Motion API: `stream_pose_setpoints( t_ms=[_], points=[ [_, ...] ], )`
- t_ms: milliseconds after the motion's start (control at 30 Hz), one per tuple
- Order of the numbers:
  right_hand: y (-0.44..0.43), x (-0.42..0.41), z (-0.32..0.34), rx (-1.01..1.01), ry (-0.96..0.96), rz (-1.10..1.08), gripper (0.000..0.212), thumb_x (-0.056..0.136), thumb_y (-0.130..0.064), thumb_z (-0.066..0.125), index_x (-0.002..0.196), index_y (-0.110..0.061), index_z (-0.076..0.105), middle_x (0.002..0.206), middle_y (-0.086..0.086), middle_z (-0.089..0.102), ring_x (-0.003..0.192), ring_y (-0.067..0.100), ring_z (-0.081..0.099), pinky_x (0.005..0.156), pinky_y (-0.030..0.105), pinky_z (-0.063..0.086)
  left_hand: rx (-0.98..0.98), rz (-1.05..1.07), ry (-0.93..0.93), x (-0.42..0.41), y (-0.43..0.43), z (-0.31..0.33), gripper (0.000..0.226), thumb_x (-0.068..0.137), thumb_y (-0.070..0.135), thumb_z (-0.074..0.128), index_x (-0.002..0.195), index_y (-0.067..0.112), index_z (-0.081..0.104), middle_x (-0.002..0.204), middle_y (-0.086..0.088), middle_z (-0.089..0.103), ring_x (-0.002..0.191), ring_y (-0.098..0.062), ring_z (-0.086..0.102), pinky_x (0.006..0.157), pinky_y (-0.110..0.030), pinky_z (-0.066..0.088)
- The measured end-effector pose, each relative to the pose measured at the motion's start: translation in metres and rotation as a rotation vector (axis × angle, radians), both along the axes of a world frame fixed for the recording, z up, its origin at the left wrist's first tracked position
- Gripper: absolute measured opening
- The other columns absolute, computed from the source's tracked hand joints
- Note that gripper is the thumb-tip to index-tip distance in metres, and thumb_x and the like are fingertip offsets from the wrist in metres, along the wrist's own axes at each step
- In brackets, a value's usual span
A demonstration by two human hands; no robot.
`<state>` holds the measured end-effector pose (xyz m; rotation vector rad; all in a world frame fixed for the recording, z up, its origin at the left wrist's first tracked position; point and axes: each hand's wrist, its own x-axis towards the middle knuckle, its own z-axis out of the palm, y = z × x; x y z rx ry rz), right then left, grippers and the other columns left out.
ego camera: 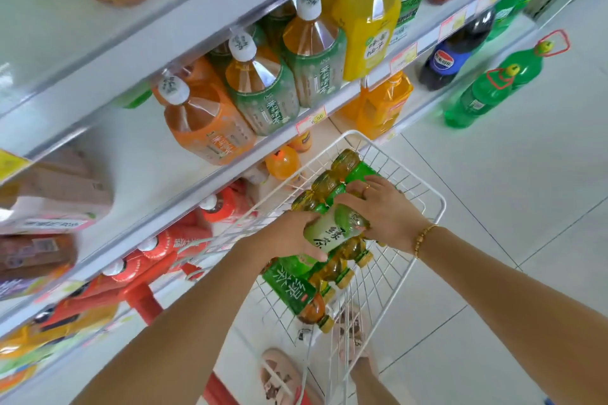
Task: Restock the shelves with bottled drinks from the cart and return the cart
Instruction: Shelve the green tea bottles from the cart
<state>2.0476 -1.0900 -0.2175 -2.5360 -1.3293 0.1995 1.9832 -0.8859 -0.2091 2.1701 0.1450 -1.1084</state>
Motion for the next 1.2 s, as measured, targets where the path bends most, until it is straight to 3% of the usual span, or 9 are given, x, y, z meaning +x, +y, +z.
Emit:
stream_pose_setpoints(
  t_ms=[100,200,267,400,500,700,833,1033,1200],
  points=[
    [0.011,-0.018,0.000,0.121,0.059,-0.083,0.080,0.056,-0.021,0.087,0.125,-0.023,0.047,0.121,0.009,0.055,0.108,0.027,0.058,0.098,0.043,0.047,0.041,0.027,-0.064,-0.011,0.013,0.010,0.069,0.062,0.033,0.085,0.123,0.019,0.056,0.116,0.000,0.064,0.095,-0.014,0.059,0.079,-0.023,0.046],
    [0.033,-0.040,0.005,0.319,0.364,-0.638,0.078,0.074,-0.017,0.077,0.138,-0.025,0.033,0.142,0.008,0.033,0.113,0.018,0.049,0.090,0.030,0.049,0.091,0.177,-0.138,-0.019,0.036,0.022,0.066,0.063,0.031,0.085,0.120,0.014,0.057,0.113,-0.001,0.065,0.091,-0.014,0.060,0.073,-0.021,0.047],
    [0.047,-0.055,-0.006,0.168,0.666,-0.926,0.072,0.081,-0.017,0.070,0.140,-0.017,0.029,0.138,0.012,0.036,0.103,0.018,0.054,0.083,0.026,0.050,0.123,0.304,-0.164,-0.024,0.052,0.032,0.069,0.062,0.035,0.085,0.120,0.014,0.055,0.111,0.000,0.064,0.094,-0.016,0.061,0.077,-0.025,0.050],
    [0.070,-0.106,-0.047,-0.510,1.154,-0.567,0.052,0.082,-0.047,0.064,0.107,-0.002,0.055,0.098,0.006,0.055,0.082,0.015,0.056,0.078,0.026,0.052,0.040,0.505,-0.148,-0.039,0.070,0.058,0.051,0.065,0.031,0.084,0.107,0.019,0.057,0.096,0.009,0.065,0.088,-0.008,0.062,0.066,-0.016,0.047],
    [0.077,-0.142,-0.059,-0.557,1.336,-0.493,0.065,0.078,-0.043,0.069,0.127,-0.007,0.048,0.123,0.008,0.056,0.113,0.023,0.054,0.100,0.033,0.044,0.025,0.548,-0.176,-0.051,0.075,0.069,0.046,0.066,0.027,0.084,0.104,0.023,0.059,0.089,0.017,0.064,0.082,0.003,0.059,0.061,-0.011,0.042],
    [0.065,-0.147,-0.059,-0.425,1.436,-0.663,0.062,0.066,-0.034,0.082,0.118,-0.010,0.058,0.109,0.003,0.064,0.102,0.020,0.058,0.091,0.029,0.048,0.072,0.557,-0.200,-0.072,0.081,0.072,0.053,0.062,0.029,0.085,0.107,0.019,0.059,0.094,0.010,0.065,0.083,0.000,0.060,0.063,-0.014,0.042],
    [0.051,-0.132,-0.037,0.131,1.323,-0.956,0.050,0.069,-0.030,0.080,0.113,-0.016,0.060,0.096,-0.001,0.065,0.084,0.012,0.064,0.072,0.025,0.056,0.092,0.577,-0.249,-0.082,0.081,0.072,0.050,0.061,0.025,0.086,0.101,0.022,0.057,0.089,0.013,0.062,0.080,0.001,0.058,0.062,-0.014,0.039],
    [0.072,-0.094,-0.048,0.456,1.373,-1.398,0.050,0.073,-0.028,0.078,0.115,-0.018,0.054,0.118,0.010,0.056,0.100,0.026,0.062,0.077,0.038,0.059,0.093,0.658,-0.256,-0.085,0.076,0.070,0.048,0.059,0.029,0.086,0.099,0.023,0.060,0.087,0.014,0.065,0.081,-0.006,0.064,0.064,-0.020,0.046],
    [0.090,-0.094,-0.074,0.675,1.616,-1.791,0.063,0.066,-0.030,0.083,0.108,-0.005,0.044,0.106,0.008,0.060,0.101,0.025,0.062,0.087,0.037,0.055,0.092,0.717,-0.304,-0.087,0.076,0.072,0.047,0.062,0.026,0.086,0.099,0.024,0.057,0.087,0.016,0.064,0.080,0.000,0.060,0.060,-0.015,0.041]
  ],
)
